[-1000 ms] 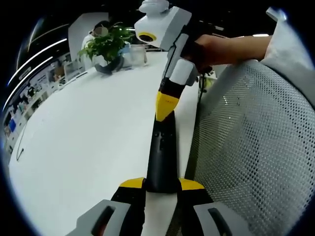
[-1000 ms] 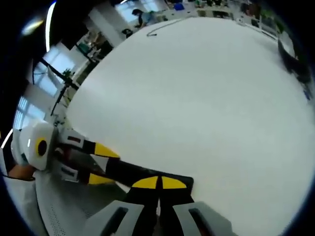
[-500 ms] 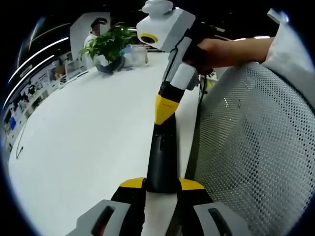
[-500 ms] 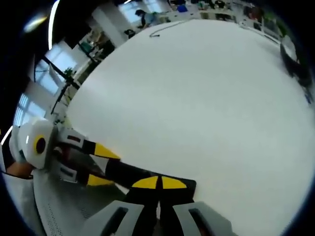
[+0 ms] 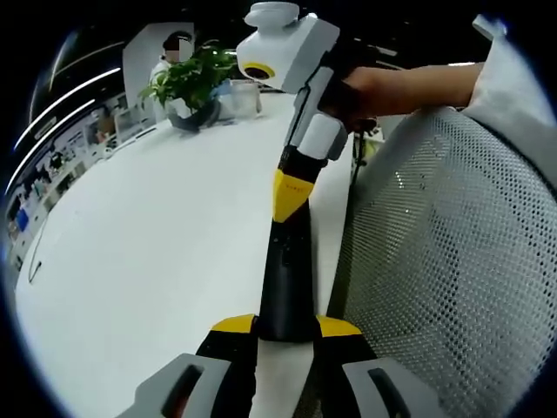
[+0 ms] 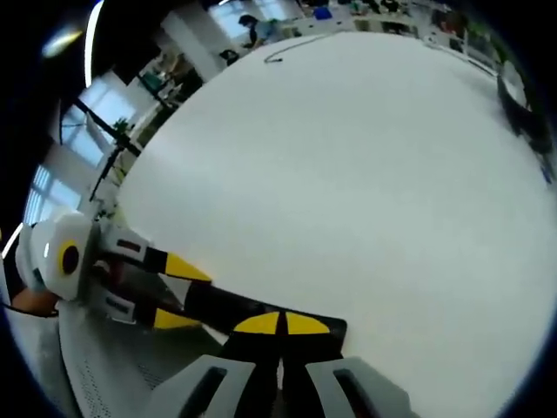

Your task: Press the specified remote control buttons in sequence, fully releasing each button before pressing the next.

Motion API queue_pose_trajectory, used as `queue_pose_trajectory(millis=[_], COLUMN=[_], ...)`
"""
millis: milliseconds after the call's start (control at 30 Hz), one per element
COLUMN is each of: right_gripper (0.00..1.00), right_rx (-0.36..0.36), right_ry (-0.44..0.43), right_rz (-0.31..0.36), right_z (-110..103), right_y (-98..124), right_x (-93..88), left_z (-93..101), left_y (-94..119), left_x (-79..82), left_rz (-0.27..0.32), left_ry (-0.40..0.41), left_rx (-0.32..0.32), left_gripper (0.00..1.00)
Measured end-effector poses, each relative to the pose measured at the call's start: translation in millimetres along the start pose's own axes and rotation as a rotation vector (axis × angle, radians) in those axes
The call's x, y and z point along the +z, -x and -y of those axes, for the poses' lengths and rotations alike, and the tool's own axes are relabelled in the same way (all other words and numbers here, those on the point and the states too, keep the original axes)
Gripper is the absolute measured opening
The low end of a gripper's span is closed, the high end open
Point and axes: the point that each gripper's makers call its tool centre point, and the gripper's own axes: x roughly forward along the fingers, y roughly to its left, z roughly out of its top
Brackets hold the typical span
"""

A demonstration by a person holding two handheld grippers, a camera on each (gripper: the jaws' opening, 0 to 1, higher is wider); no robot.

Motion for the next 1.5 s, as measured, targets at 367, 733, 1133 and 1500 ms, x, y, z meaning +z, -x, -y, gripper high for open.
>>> queue_pose_trajectory(millis=[367,733,1133,1500], right_gripper=[0.0,0.0,0.0,0.0], right_rx=[0.025,0.01,0.091,0.087], right_ry=[-0.057,-0.02,-0.118,-0.085], right_rz=[0.01,0.004,-0.038,-0.076], right_z=[1,-2,-9,-13], right_y=[1,3,5,1], right_x=[1.7,2.3,-3.6,-10.2], left_z=[-0.5,0.0,-0.2,-0.3], left_y=[0,0,-1,-1], left_x=[0.3,0.9,0.7,0.6], left_rz=[-0.001,-0.004,-0.004,-0.005], left_ry=[0.006,0.007,0.007,0.005], left_rx=[0.003,0.006,0.007,0.006], left_gripper=[0.24,0.24,0.24,0.24])
